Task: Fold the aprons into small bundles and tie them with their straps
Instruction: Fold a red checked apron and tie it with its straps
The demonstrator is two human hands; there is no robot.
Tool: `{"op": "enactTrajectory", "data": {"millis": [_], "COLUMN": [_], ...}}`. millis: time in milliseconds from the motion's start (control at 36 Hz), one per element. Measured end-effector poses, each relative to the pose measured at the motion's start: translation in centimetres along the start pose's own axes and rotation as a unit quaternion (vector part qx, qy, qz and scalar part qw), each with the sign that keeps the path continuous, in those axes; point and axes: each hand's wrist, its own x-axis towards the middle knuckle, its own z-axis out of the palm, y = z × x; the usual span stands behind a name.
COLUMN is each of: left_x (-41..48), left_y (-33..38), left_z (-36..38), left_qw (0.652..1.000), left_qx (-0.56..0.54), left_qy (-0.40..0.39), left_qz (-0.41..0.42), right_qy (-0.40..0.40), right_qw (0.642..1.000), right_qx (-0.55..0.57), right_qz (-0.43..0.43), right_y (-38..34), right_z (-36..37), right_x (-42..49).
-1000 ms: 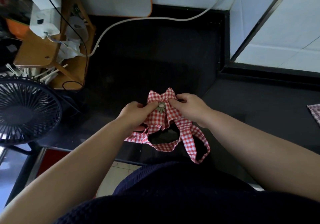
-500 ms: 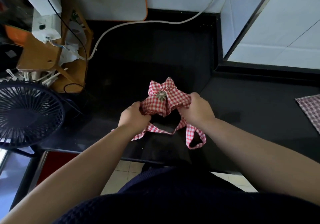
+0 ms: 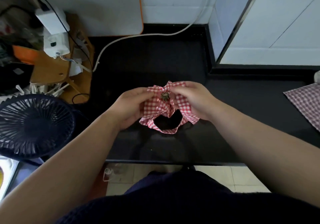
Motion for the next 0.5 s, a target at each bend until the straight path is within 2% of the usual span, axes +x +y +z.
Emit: {"op": "enactTrajectory", "data": {"millis": [56, 139, 194, 250, 306, 361, 417, 500], "left_x": [-0.6, -1.3, -1.4, -1.3, -1.0, -0.9, -0.8, -0.1], "left_y": [0.9, 2.0, 2.6, 2.8, 2.8, 3.2, 3.8, 3.8], "left_z": [0.6, 1.8, 2.6, 3.1, 3.3, 3.5, 3.7, 4.3], "left_qw": [0.999, 0.996, 0.991, 0.981, 0.951, 0.905, 0.87, 0.854], "left_qx": [-0.016, 0.019, 0.066, 0.156, 0.285, 0.388, 0.44, 0.472], "left_qy": [-0.031, -0.085, -0.113, -0.107, -0.079, -0.053, -0.025, -0.031], "left_qz": [-0.002, 0.006, 0.016, 0.034, 0.09, 0.165, 0.223, 0.215], "right_qy": [-0.03, -0.038, -0.025, -0.006, 0.018, 0.049, 0.076, 0.082], "right_qw": [0.999, 0.996, 0.993, 0.989, 0.98, 0.97, 0.969, 0.965], "right_qx": [-0.033, -0.084, -0.115, -0.146, -0.196, -0.231, -0.228, -0.243], "right_qz": [-0.014, -0.018, -0.025, -0.027, -0.04, -0.056, -0.059, -0.06], "right_y": [-0.2, -0.3, -0.2, -0.5, -0.9, -1.4, -1.8, -2.6], "right_z": [0.4, 1.0, 1.3, 1.3, 1.1, 0.8, 0.3, -0.8], "right_x": [-0.2, -0.6, -0.8, -1.2, -1.7, -2.4, -3.0, -4.3]}}
